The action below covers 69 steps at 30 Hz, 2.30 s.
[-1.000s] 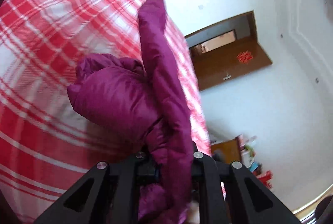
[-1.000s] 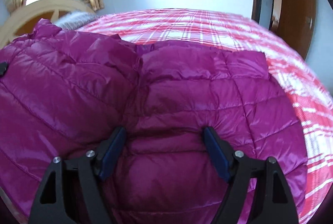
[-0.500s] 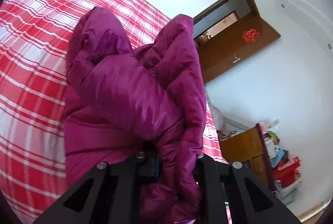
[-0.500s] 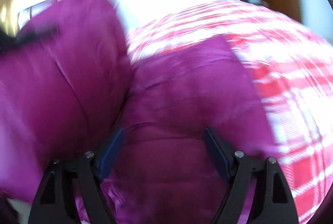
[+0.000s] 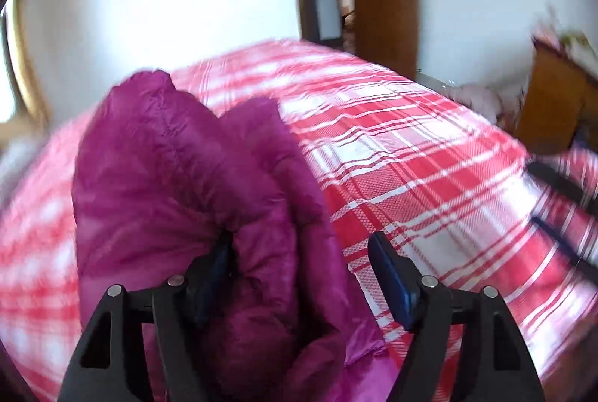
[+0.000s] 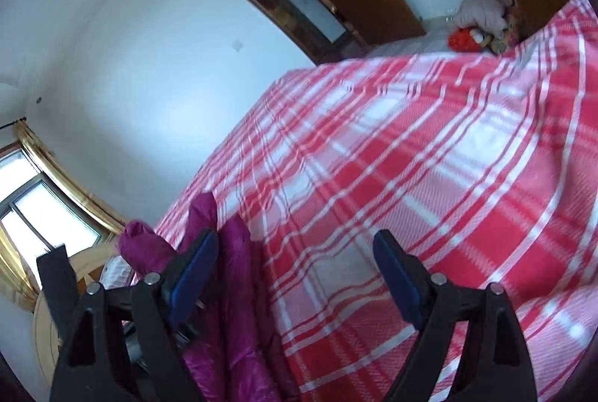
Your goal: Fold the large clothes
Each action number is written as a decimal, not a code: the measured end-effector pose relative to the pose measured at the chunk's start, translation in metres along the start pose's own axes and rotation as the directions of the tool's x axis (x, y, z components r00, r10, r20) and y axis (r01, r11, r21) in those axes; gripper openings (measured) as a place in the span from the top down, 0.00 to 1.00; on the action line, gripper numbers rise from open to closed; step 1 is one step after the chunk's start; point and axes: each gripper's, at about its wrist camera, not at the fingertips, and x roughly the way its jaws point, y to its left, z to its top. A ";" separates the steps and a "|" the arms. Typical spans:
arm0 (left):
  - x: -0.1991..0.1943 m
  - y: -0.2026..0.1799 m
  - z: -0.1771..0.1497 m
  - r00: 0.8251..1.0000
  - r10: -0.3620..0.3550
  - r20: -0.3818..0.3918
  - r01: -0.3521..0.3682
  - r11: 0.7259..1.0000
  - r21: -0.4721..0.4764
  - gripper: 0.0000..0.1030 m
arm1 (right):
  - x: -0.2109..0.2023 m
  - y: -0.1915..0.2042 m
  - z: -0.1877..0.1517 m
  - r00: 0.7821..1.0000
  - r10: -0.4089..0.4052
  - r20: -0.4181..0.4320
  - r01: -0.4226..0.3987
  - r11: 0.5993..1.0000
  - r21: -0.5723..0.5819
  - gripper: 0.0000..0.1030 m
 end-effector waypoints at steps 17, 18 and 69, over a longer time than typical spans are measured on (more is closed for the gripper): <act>-0.010 0.012 -0.033 0.989 -0.120 0.083 0.117 0.992 0.035 0.25 | 0.148 0.169 0.027 0.641 0.100 -0.761 -0.523 0.783 -0.337 0.32; -0.009 0.012 -0.033 0.989 -0.127 0.082 0.125 0.992 0.030 0.25 | 0.153 0.170 0.017 0.619 0.087 -0.781 -0.534 0.775 -0.337 0.36; 0.048 0.160 -0.015 0.995 0.090 -0.029 -0.093 0.988 -0.120 0.10 | 0.134 0.070 0.000 0.959 -0.090 -0.267 0.044 0.984 -0.174 0.30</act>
